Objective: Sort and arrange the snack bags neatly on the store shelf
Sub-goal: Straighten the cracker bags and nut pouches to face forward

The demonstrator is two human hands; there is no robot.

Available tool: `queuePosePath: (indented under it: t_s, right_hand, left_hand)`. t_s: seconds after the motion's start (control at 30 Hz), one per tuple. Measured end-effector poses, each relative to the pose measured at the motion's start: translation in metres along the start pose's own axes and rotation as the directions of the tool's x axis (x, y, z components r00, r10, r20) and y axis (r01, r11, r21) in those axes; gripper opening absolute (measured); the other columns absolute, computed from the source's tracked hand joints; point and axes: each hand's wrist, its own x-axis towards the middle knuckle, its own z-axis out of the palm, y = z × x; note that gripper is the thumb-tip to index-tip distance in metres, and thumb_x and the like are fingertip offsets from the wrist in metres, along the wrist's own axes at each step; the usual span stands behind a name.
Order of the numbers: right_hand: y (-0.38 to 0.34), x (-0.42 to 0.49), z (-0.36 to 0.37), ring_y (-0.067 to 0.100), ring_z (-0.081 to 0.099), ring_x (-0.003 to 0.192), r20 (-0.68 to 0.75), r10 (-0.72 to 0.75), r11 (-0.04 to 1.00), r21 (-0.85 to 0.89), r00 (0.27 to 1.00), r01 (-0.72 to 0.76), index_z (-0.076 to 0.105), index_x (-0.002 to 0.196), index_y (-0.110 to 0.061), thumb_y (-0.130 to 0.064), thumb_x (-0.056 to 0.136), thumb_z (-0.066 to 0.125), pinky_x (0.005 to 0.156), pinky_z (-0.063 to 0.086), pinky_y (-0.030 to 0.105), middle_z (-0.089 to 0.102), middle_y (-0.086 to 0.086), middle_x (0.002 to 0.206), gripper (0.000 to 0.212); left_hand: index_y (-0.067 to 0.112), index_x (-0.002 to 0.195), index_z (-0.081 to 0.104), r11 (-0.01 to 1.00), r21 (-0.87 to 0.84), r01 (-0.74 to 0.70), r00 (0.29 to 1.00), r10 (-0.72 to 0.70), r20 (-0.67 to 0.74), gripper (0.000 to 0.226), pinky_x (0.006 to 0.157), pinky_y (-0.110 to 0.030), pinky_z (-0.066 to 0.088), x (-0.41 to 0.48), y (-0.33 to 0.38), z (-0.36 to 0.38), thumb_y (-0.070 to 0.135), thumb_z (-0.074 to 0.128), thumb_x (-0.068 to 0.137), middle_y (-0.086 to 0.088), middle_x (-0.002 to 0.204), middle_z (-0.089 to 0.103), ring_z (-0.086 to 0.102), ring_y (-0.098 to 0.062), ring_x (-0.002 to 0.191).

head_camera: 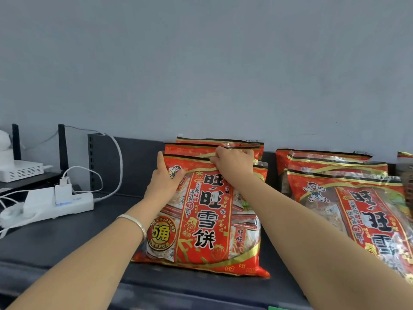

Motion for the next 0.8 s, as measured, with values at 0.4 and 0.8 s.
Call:
queuePosePath:
  t_s: [0.4,0.8]
  right_hand:
    - [0.05,-0.058,-0.032,0.032,0.041,0.131,0.014,-0.064,0.986,0.152,0.998,0.061,0.041,0.139,-0.022,-0.036,0.097,0.049,0.103,0.04,0.049,0.044,0.007,0.142,0.044]
    - [0.151,-0.155,-0.079,0.028,0.039,0.132,-0.004,-0.019,1.0,-0.006,1.0,0.019,0.045,0.136,-0.021,-0.037,0.098,0.046,0.099,0.044,0.042,0.047,0.004,0.139,0.041]
  left_hand:
    - [0.026,0.145,0.029,0.804,0.569,-0.171,0.951,0.286,-0.118,0.055,0.109,-0.05,0.025,-0.063,0.056,0.028,0.047,0.041,0.095,-0.008,0.15,0.029,0.026,-0.031,0.137]
    - [0.026,0.124,0.055,0.714,0.417,-0.562,0.823,0.534,0.193,0.032,0.095,-0.038,0.045,-0.137,0.133,0.12,0.038,0.048,0.095,0.003,0.129,0.055,0.05,-0.019,0.119]
